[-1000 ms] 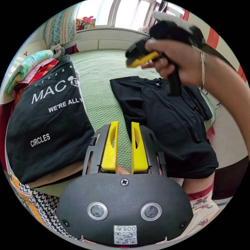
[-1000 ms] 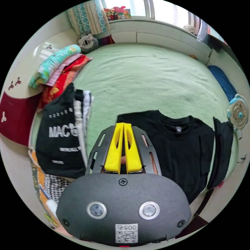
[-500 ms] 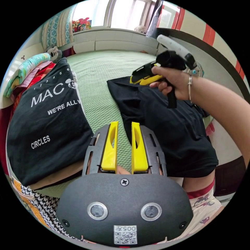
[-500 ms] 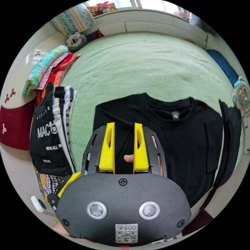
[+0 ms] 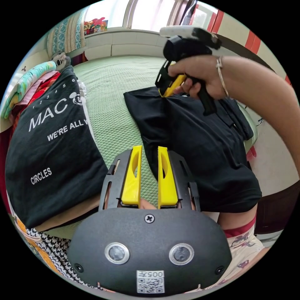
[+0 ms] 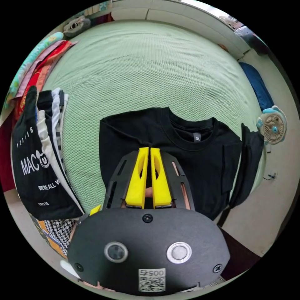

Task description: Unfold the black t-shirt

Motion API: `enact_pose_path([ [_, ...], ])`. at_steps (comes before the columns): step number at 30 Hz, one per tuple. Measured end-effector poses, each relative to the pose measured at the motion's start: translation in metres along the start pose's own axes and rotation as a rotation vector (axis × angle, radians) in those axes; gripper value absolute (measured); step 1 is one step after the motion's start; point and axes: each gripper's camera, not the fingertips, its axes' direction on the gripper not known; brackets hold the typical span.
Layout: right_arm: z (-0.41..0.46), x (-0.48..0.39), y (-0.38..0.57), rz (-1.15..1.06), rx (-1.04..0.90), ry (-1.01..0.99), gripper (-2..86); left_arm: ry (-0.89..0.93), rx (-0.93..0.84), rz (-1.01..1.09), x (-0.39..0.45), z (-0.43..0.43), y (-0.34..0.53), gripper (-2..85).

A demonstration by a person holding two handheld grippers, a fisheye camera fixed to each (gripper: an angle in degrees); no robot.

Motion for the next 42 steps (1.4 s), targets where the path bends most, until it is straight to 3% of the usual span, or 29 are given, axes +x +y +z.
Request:
enact_pose_path([
  [5, -0.007, -0.021, -0.016, -0.031, -0.043, 0.106, -0.9, -0.02, -0.017, 0.017, 0.001, 0.005, -0.002, 8.7],
  [15, -0.014, 0.007, -0.027, 0.022, 0.016, -0.077, -0.8, -0.005, 0.007, -0.006, -0.011, 0.001, -0.006, 8.7],
  [31, -0.025, 0.005, -0.036, -0.072, -0.003, 0.019, -0.9, 0.0, -0.01, -0.002, -0.014, 0.008, -0.011, 8.7],
  [42, -0.035, 0.056, -0.017, -0.106, 0.107, -0.171, -0.9, 0.046, 0.01, -0.015, -0.014, 0.011, -0.015, 9.5],
])
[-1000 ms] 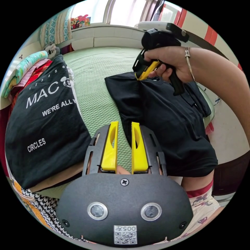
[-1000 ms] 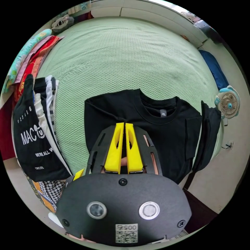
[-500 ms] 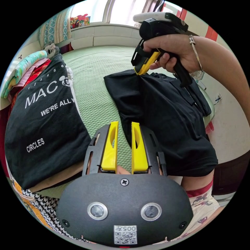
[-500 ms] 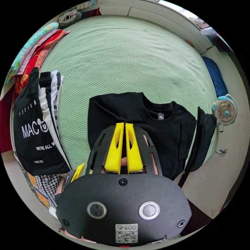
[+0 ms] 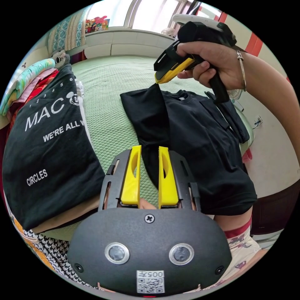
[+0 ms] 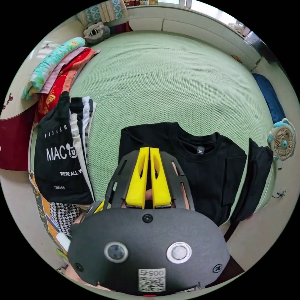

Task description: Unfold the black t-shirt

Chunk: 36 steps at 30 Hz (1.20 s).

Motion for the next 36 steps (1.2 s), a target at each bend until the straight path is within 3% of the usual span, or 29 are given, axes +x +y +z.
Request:
enact_pose_path([
  [4, 0.0, 0.015, 0.011, -0.014, 0.002, -0.029, -0.9, -0.012, -0.006, 0.03, 0.009, 0.004, -0.003, 9.8],
  [7, 0.0, 0.02, 0.015, 0.007, -0.021, -0.173, -0.9, -0.018, 0.008, 0.051, 0.014, 0.005, -0.001, 9.8],
  [18, -0.036, -0.052, 0.028, -0.203, -0.023, -0.36, 1.6, 0.034, 0.054, 0.057, 0.015, 0.004, 0.004, 9.4],
  [22, -0.044, -0.036, 0.046, -0.235, -0.006, -0.295, 3.3, 0.035, 0.034, 0.033, 0.014, 0.008, 0.003, 9.4],
  [28, -0.044, 0.073, 0.106, -0.144, 0.08, -0.193, 4.2, 0.004, 0.018, 0.013, 0.015, 0.013, 0.008, 9.4],
  [36, -0.036, 0.28, 0.236, 0.186, 0.183, -0.04, 6.9, -0.051, -0.015, 0.065, 0.038, 0.027, 0.013, 9.4],
])
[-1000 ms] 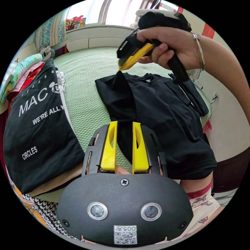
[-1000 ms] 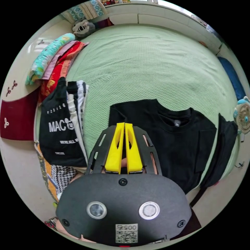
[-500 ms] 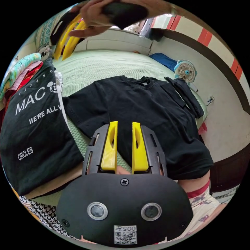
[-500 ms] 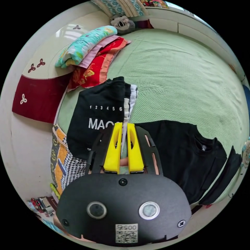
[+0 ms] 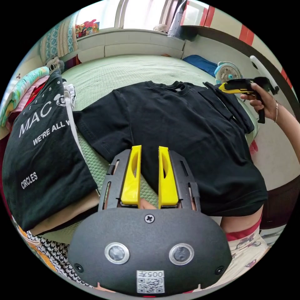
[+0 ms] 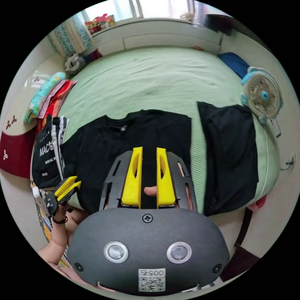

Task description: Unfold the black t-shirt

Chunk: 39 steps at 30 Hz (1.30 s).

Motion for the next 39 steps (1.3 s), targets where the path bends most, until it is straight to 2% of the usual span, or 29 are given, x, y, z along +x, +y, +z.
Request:
enact_pose_path([
  [6, -0.007, 0.052, 0.049, 0.004, 0.069, 0.067, 6.3, -0.037, 0.001, 0.019, 0.018, 0.007, -0.002, 9.4],
  [16, 0.03, 0.023, 0.066, -0.113, 0.056, 0.069, 6.8, 0.006, -0.005, 0.03, 0.032, 0.01, -0.013, 9.3],
  [22, 0.05, 0.025, 0.076, -0.074, 0.011, 0.182, 2.0, -0.023, -0.024, 0.058, 0.045, 0.013, -0.013, 9.2],
  [28, 0.024, 0.041, 0.089, -0.068, 0.06, 0.1, -1.4, -0.003, -0.024, 0.051, 0.052, 0.011, -0.01, 9.2],
  [34, -0.022, 0.087, 0.097, 0.051, 0.141, 0.157, -1.6, -0.015, -0.023, 0.053, 0.063, 0.008, -0.007, 9.2],
  [39, -0.068, 0.164, 0.105, 0.376, 0.152, 0.305, -1.3, -0.013, -0.016, 0.052, 0.071, 0.003, -0.001, 9.2],
])
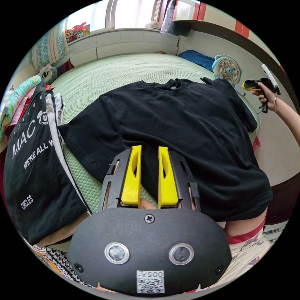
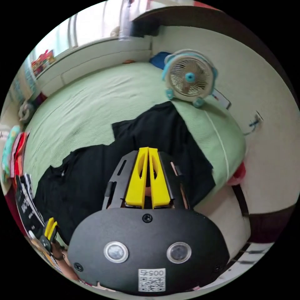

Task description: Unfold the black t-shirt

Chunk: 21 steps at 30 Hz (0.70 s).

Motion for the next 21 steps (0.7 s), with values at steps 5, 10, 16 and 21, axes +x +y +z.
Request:
enact_pose_path([
  [5, -0.008, 0.016, 0.023, -0.04, -0.005, -0.08, -1.0, 0.0, -0.011, 0.001, 0.01, -0.006, 0.003, 9.1],
  [10, 0.002, -0.029, 0.087, -0.264, -0.07, -0.148, -1.0, -0.014, -0.024, 0.004, 0.021, -0.012, 0.009, 8.9],
  [16, 0.039, -0.062, 0.157, -0.383, -0.16, -0.074, -1.3, -0.042, 0.001, -0.025, 0.028, -0.025, 0.036, 7.9],
  [21, 0.035, -0.045, 0.164, -0.316, -0.152, -0.174, -1.3, -0.005, 0.046, -0.164, 0.029, -0.038, 0.068, 7.4],
])
